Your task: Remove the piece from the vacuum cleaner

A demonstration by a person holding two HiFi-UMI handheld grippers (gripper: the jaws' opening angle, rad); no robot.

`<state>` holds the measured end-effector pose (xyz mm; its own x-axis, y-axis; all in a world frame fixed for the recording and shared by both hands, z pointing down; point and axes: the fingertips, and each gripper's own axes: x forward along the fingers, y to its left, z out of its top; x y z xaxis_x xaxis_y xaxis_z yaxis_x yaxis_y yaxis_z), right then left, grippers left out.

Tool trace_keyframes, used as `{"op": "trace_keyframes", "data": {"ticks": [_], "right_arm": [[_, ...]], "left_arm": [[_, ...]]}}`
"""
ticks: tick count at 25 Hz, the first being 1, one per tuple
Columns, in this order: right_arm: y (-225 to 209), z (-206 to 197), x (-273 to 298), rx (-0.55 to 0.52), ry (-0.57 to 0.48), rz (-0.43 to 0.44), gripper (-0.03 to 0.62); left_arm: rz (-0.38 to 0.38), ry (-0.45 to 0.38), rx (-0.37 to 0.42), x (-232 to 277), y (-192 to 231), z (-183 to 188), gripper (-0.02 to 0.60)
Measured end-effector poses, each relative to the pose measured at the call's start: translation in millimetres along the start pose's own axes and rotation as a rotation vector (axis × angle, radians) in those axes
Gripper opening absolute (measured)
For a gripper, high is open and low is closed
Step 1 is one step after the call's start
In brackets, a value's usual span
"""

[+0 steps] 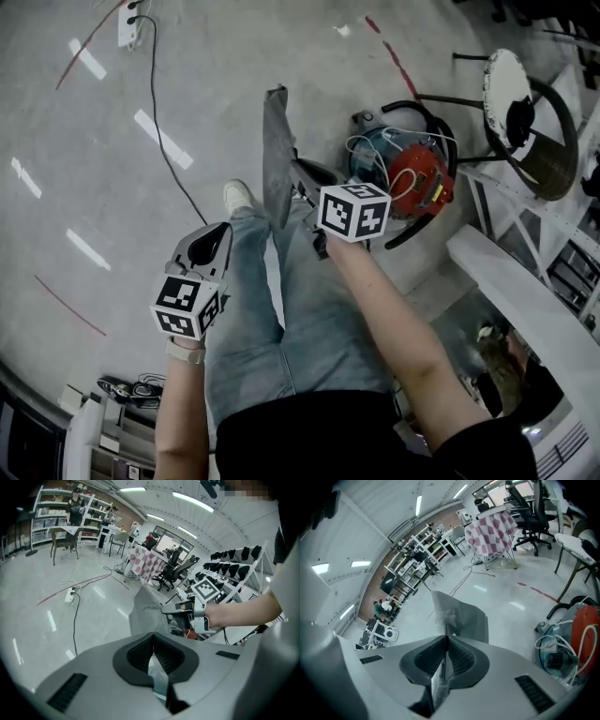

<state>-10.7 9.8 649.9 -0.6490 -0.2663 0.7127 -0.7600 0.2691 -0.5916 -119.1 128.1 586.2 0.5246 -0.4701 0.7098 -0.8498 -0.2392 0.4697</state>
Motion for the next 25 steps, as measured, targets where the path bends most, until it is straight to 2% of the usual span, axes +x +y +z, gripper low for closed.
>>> {"op": "trace_keyframes", "data": {"ticks": [5,14,21,25], "right_arm": [[29.2,29.7,-44.6,-0.008,-0.041,0.016,0.051],[93.2,97.3,-148.1,-0.034,-0.166,0.084,0.051],[131.2,145.1,-238.7,-0.081,-0.309,0.112,0.051],[151.3,171.9,-287.9,-0.129,-0.369,0.122,0.051]], "left_arm": [[0.017,-0.048,0.054,-20.1,-3.0,42.7,0.018],[-0.022,-0.171,0.16,-66.2,-51.1,130.4,0.018],[-0.035,-0.268,0.323,-109.6,-93.6,203.1,0.018],[-0.043,-0.33,0.378,-132.3,-120.5,246.1,0.018]]}}
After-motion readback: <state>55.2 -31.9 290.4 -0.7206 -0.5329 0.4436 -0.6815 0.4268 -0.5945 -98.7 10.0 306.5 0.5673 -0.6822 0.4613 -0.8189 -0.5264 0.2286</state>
